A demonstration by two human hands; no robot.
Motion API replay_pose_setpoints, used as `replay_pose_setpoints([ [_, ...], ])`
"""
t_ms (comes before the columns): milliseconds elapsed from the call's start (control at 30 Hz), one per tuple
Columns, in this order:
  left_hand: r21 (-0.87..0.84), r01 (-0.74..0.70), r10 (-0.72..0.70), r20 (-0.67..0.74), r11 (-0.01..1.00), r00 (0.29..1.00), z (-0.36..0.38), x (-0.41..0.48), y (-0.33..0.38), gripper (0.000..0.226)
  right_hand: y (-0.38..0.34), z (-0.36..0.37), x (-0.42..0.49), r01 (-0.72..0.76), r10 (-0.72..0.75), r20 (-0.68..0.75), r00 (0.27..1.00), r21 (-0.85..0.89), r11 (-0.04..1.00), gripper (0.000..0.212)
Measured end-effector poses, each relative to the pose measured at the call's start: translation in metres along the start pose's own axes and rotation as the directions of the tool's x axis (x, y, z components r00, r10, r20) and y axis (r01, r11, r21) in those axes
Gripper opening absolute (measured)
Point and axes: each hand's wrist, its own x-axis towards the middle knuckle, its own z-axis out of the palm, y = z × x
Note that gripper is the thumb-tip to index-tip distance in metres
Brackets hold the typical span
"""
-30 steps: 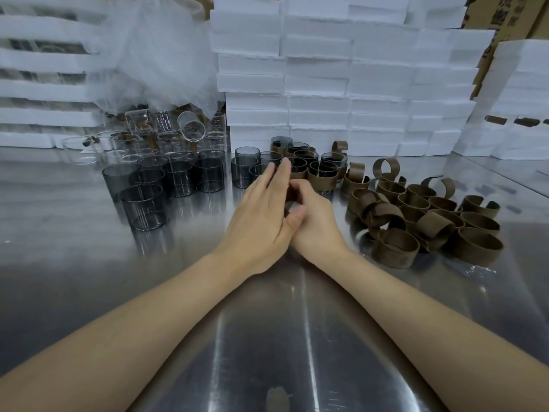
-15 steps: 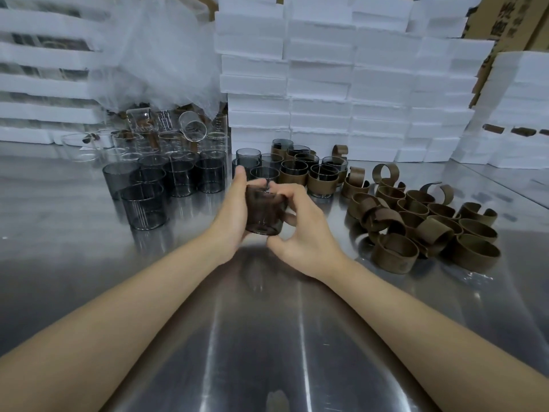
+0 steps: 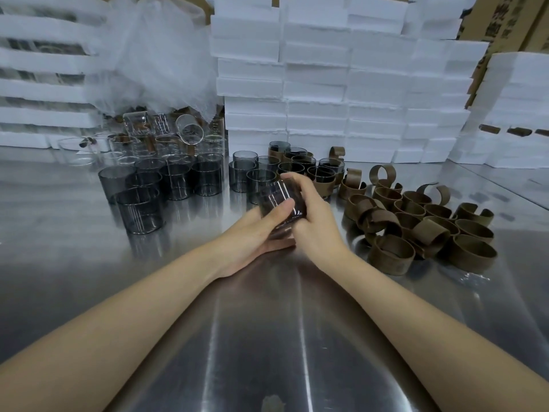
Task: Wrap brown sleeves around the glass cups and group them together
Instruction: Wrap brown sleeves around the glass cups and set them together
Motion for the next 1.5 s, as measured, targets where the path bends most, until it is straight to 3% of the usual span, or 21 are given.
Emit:
replay_pose_setpoints([
  [200,-0.007,-0.034,0.033,-0.125,0.999,0.992,0.010,-0.004,0.002,0.070,-0.003,-0.010,0.006,-0.026,-0.029,-0.122,0.992,-0.424,0.905,0.052],
  [233,-0.032,-0.048,0.043,-0.157,0.998,0.987,0.011,-0.003,0.003,0.065,-0.004,-0.012,0.006,-0.046,-0.011,-0.147,0.989,-0.379,0.924,0.049],
  [300,-0.067,-0.093,0.075,-0.232,0.993,0.970,0.007,0.000,0.002,0.047,-0.010,-0.010,0.004,-0.084,0.069,-0.173,0.982,-0.083,0.993,0.044],
  [367,0.019,-0.114,0.115,-0.261,0.993,0.958,0.006,0.001,0.002,0.029,-0.019,-0.001,0.000,-0.087,0.104,-0.104,0.989,0.152,0.985,0.040],
  [433,0.263,-0.123,0.189,-0.242,0.957,0.952,0.007,0.001,-0.001,0.027,-0.023,0.011,-0.005,-0.063,0.070,-0.032,0.997,0.184,0.981,0.043],
  [533,0.494,-0.169,0.286,-0.172,0.853,0.943,0.009,-0.001,-0.004,0.029,-0.024,0.016,-0.008,-0.069,0.089,-0.106,0.990,0.177,0.982,0.034],
  [600,0.465,-0.226,0.290,-0.070,0.856,0.955,0.007,-0.002,-0.006,0.045,-0.027,0.010,-0.003,-0.154,0.216,-0.156,0.964,0.337,0.929,0.035],
  [667,0.428,-0.239,0.253,0.025,0.871,0.967,0.005,-0.003,-0.008,0.058,-0.026,0.002,0.004,-0.220,0.289,-0.119,0.950,0.403,0.888,0.053],
  [800,0.382,-0.264,0.240,0.109,0.886,0.965,0.004,-0.003,-0.009,0.051,-0.020,-0.008,0.005,-0.332,0.308,0.138,0.941,0.541,0.773,0.065],
  [933,0.261,-0.284,0.251,0.152,0.923,0.956,0.007,-0.005,-0.003,0.044,-0.013,-0.009,0.008,-0.371,0.320,0.190,0.928,0.553,0.746,0.067],
  [1033,0.206,-0.247,0.246,0.032,0.947,0.969,0.006,-0.002,-0.003,0.049,-0.006,-0.002,0.011,-0.438,0.416,0.162,0.895,0.490,0.754,0.060],
  [1133,0.019,-0.169,0.169,-0.169,0.985,0.971,0.004,0.003,0.000,0.062,0.005,0.007,0.011,-0.433,0.401,0.164,0.901,0.315,0.844,0.049],
  [1233,-0.203,-0.150,0.081,-0.314,0.968,0.946,-0.001,0.006,0.002,0.044,0.011,0.012,0.008,-0.344,0.327,0.142,0.934,0.116,0.932,0.044],
  [1333,-0.299,-0.149,0.043,-0.336,0.943,0.941,-0.006,0.008,0.004,0.028,0.016,0.008,0.007,-0.185,0.198,0.052,0.979,-0.191,0.964,0.033],
  [1400,-0.334,-0.115,-0.002,-0.331,0.936,0.944,-0.007,0.008,0.006,0.030,0.017,0.002,0.008,-0.115,0.134,0.019,0.991,-0.399,0.910,0.034],
  [1500,-0.338,-0.064,-0.046,-0.308,0.939,0.950,-0.006,0.006,0.009,0.035,0.020,-0.009,0.011,-0.254,0.248,-0.073,0.966,-0.456,0.853,0.046],
])
